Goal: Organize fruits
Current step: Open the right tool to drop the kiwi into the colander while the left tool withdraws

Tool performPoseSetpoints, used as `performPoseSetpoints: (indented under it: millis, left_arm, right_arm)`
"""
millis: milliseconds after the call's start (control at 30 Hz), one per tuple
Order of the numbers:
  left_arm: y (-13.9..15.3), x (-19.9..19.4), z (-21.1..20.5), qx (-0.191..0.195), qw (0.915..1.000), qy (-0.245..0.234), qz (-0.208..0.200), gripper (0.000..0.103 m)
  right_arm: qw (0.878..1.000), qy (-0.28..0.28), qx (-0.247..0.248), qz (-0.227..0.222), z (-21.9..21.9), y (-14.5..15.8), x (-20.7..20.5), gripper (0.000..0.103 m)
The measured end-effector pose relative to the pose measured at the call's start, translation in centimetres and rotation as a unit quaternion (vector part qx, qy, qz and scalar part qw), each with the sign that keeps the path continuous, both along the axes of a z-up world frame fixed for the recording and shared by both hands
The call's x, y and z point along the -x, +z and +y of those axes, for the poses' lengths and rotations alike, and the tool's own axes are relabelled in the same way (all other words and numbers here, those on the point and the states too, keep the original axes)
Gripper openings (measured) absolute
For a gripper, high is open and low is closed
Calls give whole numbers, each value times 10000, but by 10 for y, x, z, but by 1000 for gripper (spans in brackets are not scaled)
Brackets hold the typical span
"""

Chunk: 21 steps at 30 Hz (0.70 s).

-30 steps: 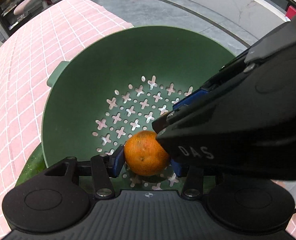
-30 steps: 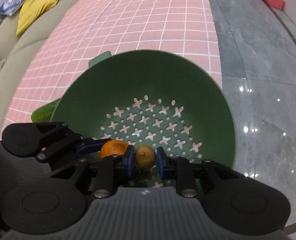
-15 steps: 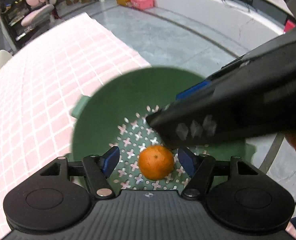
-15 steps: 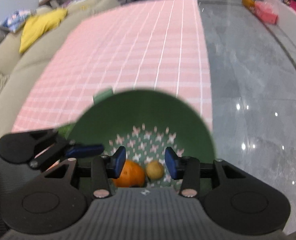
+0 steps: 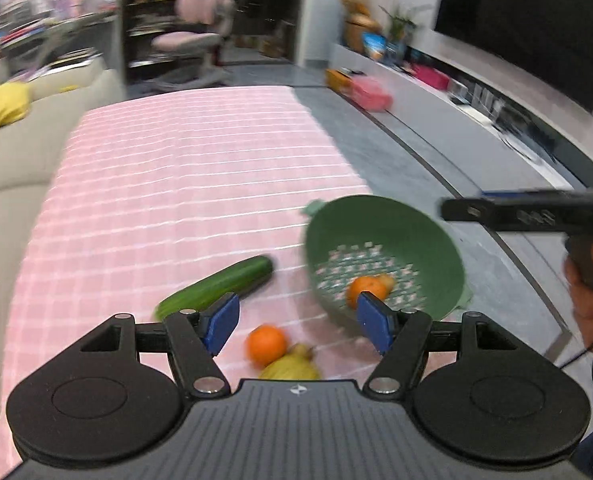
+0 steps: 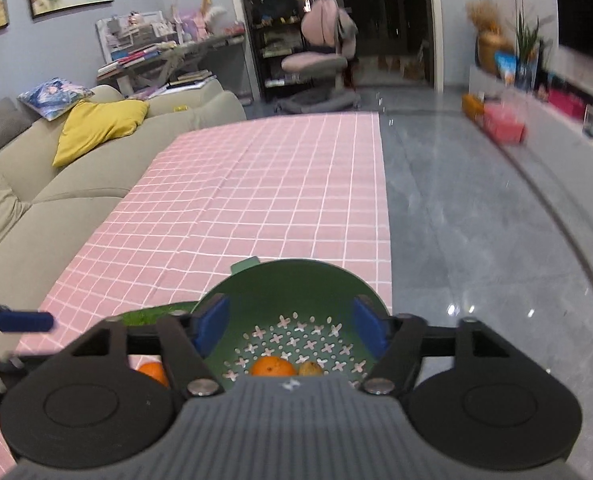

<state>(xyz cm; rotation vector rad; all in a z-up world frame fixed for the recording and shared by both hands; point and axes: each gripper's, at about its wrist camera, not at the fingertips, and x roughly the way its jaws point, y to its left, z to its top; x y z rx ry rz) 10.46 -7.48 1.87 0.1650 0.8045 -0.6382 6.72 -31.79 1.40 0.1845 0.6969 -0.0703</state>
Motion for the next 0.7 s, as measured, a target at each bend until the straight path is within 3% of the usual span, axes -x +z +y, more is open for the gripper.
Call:
performPoseSetpoints:
  millis: [100,233,300,367,567,700]
  left_arm:
    - [5,10,29,179,9995,265,35,81]
    - [-3,23,62,263,9981,555,33,82]
    - [-7,35,77,342,9974,605,-180,84]
    - [-16,43,85,325,9976,547,-271,86]
    - [-44,52,102,597,9965,576,105,86]
    - [-59,52,107,533,9963,573,361,86]
  right_arm:
    - [9998,78,138,-74,22,-2,24,81]
    - [9999,-43,97,-99,48,-12,49,81]
    - [9997,-154,-124,-108,58,-25,57,79]
    - [9993,-257,-227,128,68,-37,62,76]
    - [9963,-321,-529,592,89,-69,72,73]
    - [9965,103,-252,785,108,-80,68,64]
